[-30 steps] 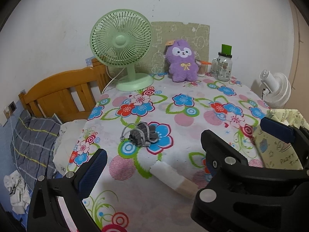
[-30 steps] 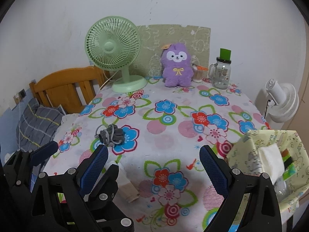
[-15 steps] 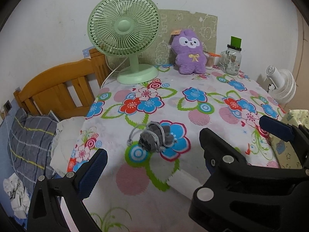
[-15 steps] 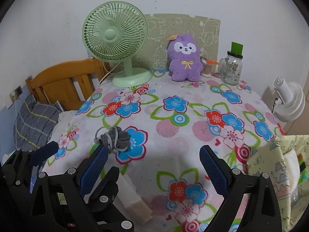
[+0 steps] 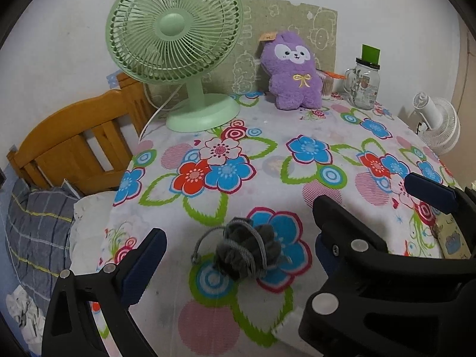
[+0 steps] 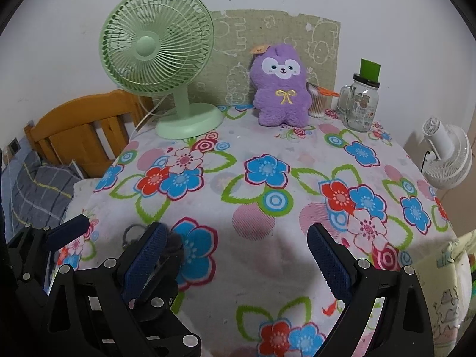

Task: Organize soft objects
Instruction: 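Move both tools across the table toward the grey knit pouch, then grasp the dark grey knit pouch with the left tool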

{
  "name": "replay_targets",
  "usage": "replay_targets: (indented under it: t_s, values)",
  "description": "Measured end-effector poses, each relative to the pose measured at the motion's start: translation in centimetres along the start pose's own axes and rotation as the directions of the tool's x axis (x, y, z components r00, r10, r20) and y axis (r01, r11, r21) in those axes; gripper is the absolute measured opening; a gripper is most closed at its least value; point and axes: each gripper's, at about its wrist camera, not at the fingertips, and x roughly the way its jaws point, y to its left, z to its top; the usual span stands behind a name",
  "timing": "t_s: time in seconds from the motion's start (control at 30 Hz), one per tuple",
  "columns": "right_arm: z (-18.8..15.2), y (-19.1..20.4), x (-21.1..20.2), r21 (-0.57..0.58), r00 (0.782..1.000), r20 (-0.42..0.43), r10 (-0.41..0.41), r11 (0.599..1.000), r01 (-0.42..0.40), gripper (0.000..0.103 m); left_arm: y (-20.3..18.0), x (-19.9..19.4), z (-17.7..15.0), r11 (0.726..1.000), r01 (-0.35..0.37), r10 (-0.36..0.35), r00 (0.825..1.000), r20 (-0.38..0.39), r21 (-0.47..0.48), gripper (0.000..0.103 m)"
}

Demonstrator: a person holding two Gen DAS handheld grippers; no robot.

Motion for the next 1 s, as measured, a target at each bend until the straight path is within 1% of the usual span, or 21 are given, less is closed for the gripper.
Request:
replay_targets:
  t_s: [0.07,0.13,0.3,0.37,0.5,0.57,0.6,0.7,0.8,0.93,0.97,1.0]
  values:
    - [0.2,-0.1,0.7,0.008,1.000,-0.011,-0.003,1.000,0.003,0.097,0.0,0.9,0.4,1.000,0.003,-0.002,1.000,-0.019,0.016,0.101]
    - [0.3,-0.2,1.6,0.016,1.000,-0.025,-0.002,1.000,0.002,0.097,0.0,1.8,0.6,0.999,-0.010,0.011,0.999,-0.037,0.033,0.100]
    - [0.1,-0.6,3.9,0.037,0.998,-0.067,-0.011,0.999,0.013,0.097,0.0,4.4,0.7,0.998,0.007,-0.001,0.995,-0.097,0.059,0.092]
    - [0.0,-0.7,4.6,0.039,0.997,-0.078,-0.019,0.999,0.022,0.097,0.0,5.2,0.7,0.998,0.003,0.003,0.994,-0.106,0.059,0.090]
    - [-0.2,-0.9,5.8,0.036,0.995,-0.099,-0.028,0.999,0.032,0.097,0.0,6.5,0.4,0.998,0.020,-0.013,0.992,-0.129,0.053,0.089]
    - [-0.4,-0.9,6.4,0.031,0.993,-0.112,-0.031,0.999,0.035,0.097,-0.1,7.1,0.2,0.998,0.032,-0.024,0.989,-0.147,0.054,0.084]
    - [-0.5,-0.9,6.8,0.029,0.992,-0.120,-0.034,0.999,0.038,0.097,0.0,7.3,0.1,0.998,0.037,-0.029,0.988,-0.150,0.052,0.084]
    - [-0.6,-1.1,7.3,0.041,0.992,-0.128,-0.021,0.999,0.026,0.097,0.0,7.3,0.0,0.998,0.047,-0.041,0.990,-0.136,0.045,0.082]
    - [-0.6,-0.9,7.3,0.038,0.992,-0.125,-0.019,0.999,0.023,0.097,0.0,7.2,-0.1,0.996,0.080,-0.073,0.988,-0.134,0.044,0.072]
    - [-0.7,-0.8,7.3,0.038,0.992,-0.125,-0.018,0.999,0.023,0.097,-0.2,6.9,-0.1,0.992,0.121,-0.114,0.983,-0.141,0.040,0.054]
    - [-0.7,-0.8,7.2,0.039,0.992,-0.126,-0.019,0.999,0.024,0.097,-0.2,6.7,-0.1,0.992,0.120,-0.113,0.983,-0.142,0.039,0.049]
    - [-0.7,-0.8,7.1,0.038,0.992,-0.128,-0.022,0.999,0.027,0.097,-0.3,6.6,-0.1,0.993,0.113,-0.107,0.984,-0.141,0.039,0.048]
